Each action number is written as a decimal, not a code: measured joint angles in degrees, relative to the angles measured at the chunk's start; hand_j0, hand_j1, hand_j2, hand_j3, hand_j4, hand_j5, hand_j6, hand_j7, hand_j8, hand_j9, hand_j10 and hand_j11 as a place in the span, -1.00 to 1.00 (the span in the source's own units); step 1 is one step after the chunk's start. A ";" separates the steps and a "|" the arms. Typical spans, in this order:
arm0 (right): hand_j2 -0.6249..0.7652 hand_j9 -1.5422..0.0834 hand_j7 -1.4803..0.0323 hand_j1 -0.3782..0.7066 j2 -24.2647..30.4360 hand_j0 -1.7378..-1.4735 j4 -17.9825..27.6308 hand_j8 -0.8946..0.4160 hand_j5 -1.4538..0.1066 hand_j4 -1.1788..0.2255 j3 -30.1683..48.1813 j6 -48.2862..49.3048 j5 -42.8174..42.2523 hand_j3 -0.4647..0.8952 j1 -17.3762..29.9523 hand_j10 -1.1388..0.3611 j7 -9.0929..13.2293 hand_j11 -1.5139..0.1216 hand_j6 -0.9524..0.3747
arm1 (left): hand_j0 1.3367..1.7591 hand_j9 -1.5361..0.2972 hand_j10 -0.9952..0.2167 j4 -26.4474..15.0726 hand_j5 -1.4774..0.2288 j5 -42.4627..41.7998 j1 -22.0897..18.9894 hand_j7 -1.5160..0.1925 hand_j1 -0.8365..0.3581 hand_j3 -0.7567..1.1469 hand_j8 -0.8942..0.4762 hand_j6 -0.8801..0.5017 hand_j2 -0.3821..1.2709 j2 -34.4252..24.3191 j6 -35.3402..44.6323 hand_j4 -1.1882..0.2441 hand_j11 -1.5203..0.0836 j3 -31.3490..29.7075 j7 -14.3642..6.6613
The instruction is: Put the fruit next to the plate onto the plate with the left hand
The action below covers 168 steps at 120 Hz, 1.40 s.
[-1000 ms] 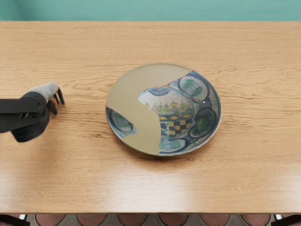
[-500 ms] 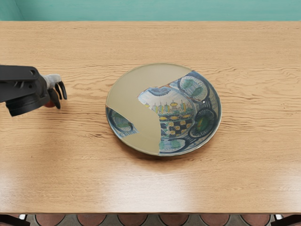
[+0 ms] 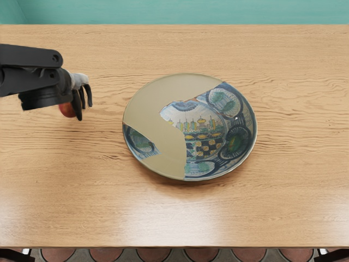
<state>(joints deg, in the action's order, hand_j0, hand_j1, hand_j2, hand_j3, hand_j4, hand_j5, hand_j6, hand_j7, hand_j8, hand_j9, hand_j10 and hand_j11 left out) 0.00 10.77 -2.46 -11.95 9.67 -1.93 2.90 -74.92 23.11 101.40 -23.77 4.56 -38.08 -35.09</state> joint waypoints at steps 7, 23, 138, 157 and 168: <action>-0.11 0.84 0.89 -0.87 0.00 -0.40 0.02 0.31 0.80 0.63 0.00 0.01 0.00 -0.32 0.00 0.47 0.00 0.79 0.38 | 0.42 -0.56 -0.06 0.06 -0.58 -1.19 1.67 -0.53 -0.17 -0.20 -0.26 -0.77 -0.25 0.57 -0.60 -0.51 -0.55 -0.09 0.01; -0.11 0.84 0.89 -0.87 0.00 -0.40 0.03 0.31 0.80 0.63 0.00 0.01 0.00 -0.32 0.00 0.47 0.00 0.79 0.38 | 0.43 -0.55 -0.06 0.26 -0.56 -4.33 5.66 -0.52 -0.19 -0.20 -0.25 -0.76 -0.24 4.81 -1.49 -0.52 -0.55 -0.19 0.02; -0.11 0.84 0.89 -0.87 0.00 -0.40 0.21 0.31 0.80 0.63 -0.01 0.01 0.00 -0.32 -0.32 0.47 0.00 0.79 0.38 | 0.50 -0.10 -0.06 10.88 -0.09 -20.14 8.69 -0.05 0.01 -0.20 -0.32 -0.51 -0.36 23.77 -1.47 -0.13 -0.02 2.36 0.09; -0.11 0.84 0.89 -0.87 0.00 -0.40 0.21 0.31 0.80 0.63 -0.01 0.02 0.00 -0.32 -0.34 0.47 0.00 0.79 0.38 | 0.51 0.08 0.04 12.97 0.09 -20.13 6.19 0.14 0.19 -0.20 -0.23 -0.33 -0.41 23.77 -1.36 0.06 0.20 6.21 0.09; -0.11 0.84 0.89 -0.87 0.00 -0.40 0.22 0.31 0.80 0.63 -0.01 0.01 0.00 -0.32 -0.35 0.47 0.00 0.79 0.38 | 0.52 0.16 0.10 13.53 0.18 -20.13 6.00 0.23 0.29 -0.20 -0.17 -0.25 -0.43 23.77 -1.27 0.15 0.30 7.77 0.09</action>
<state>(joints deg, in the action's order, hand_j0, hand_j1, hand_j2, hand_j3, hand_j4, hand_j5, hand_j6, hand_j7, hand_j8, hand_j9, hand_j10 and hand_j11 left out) 0.00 10.99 -2.47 -11.94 9.67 -2.28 2.90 -61.39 2.98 107.40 0.00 3.29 -30.31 -35.00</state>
